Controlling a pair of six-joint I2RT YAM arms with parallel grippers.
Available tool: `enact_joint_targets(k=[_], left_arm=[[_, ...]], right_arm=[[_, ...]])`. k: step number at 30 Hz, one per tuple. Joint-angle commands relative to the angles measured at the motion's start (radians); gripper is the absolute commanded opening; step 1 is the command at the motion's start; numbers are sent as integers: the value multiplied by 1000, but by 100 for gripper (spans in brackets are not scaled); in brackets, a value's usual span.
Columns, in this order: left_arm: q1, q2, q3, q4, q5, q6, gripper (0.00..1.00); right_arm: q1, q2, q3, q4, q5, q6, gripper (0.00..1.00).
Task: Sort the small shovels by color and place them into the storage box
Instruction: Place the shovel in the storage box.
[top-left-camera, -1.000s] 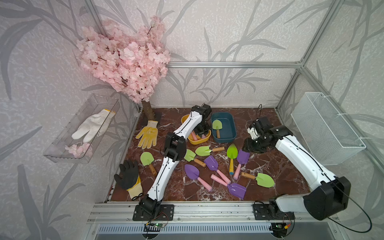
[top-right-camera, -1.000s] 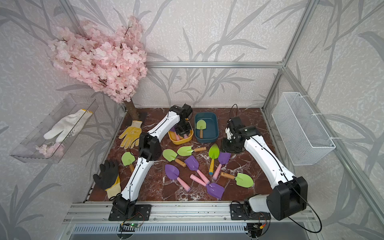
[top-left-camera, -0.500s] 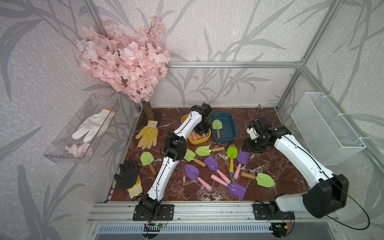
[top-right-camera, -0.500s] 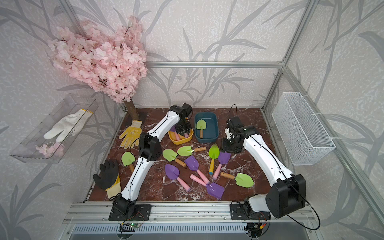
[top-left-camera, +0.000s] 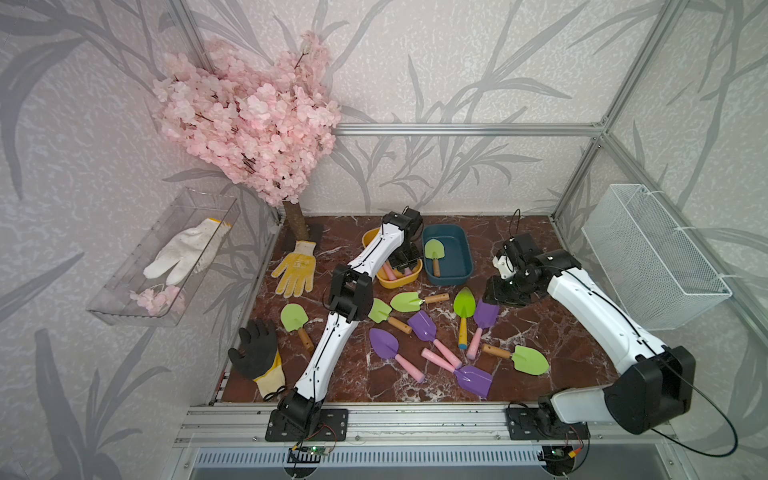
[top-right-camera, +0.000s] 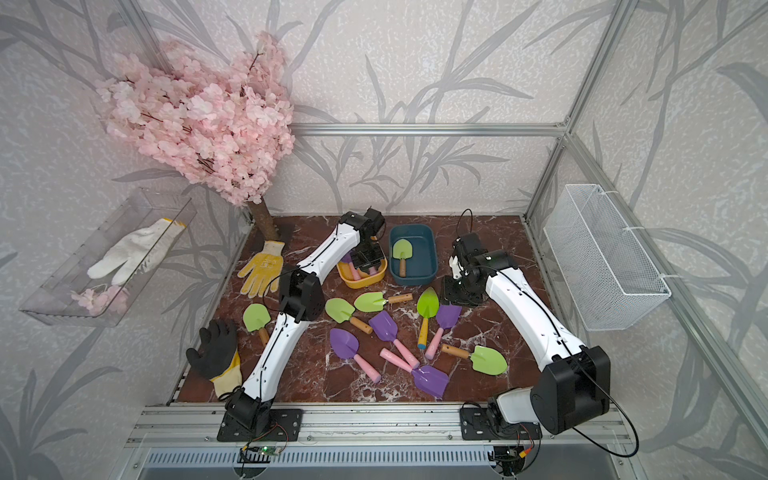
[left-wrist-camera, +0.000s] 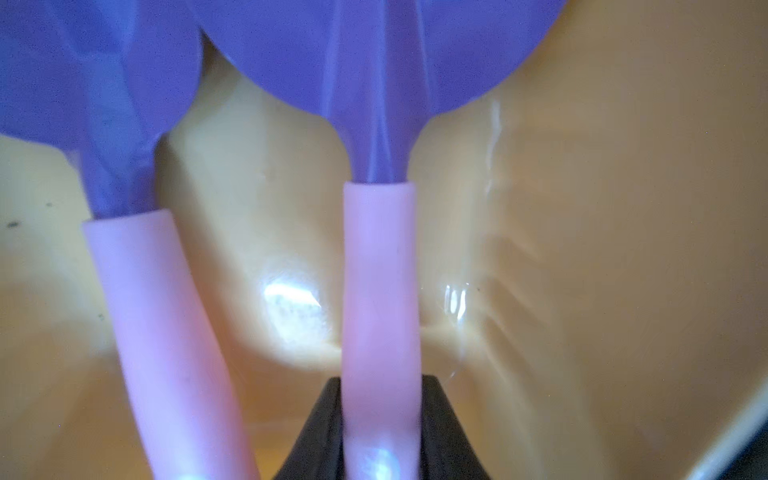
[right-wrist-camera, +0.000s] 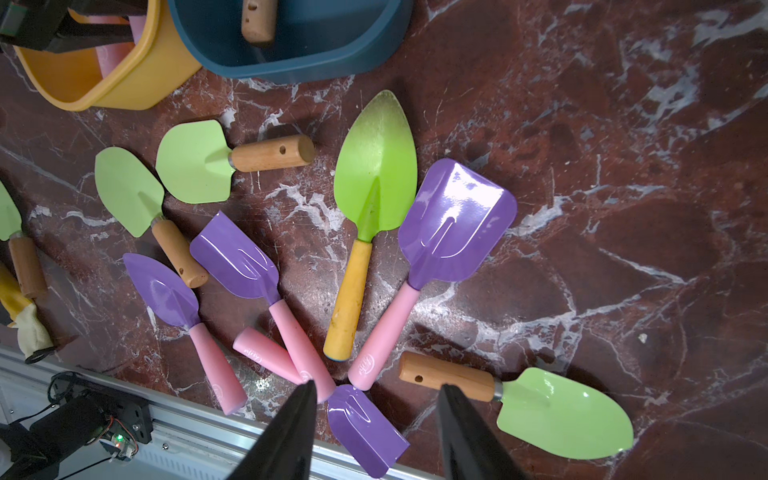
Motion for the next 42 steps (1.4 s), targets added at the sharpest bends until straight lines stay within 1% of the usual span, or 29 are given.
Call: enact_joint_targets(k=[1, 12, 27, 42], left_arm=[[10, 25, 29, 13, 3, 6, 0], [14, 36, 31, 21, 12, 2, 3], [19, 34, 33, 27, 18, 4, 13], [22, 28, 37, 30, 23, 15, 29]], right_arm=[[-5, 13, -5, 2, -5, -6, 51], [-5, 26, -2, 1, 2, -7, 51], [-5, 32, 1, 0, 4, -6, 51], [-5, 32, -6, 2, 5, -1, 51]])
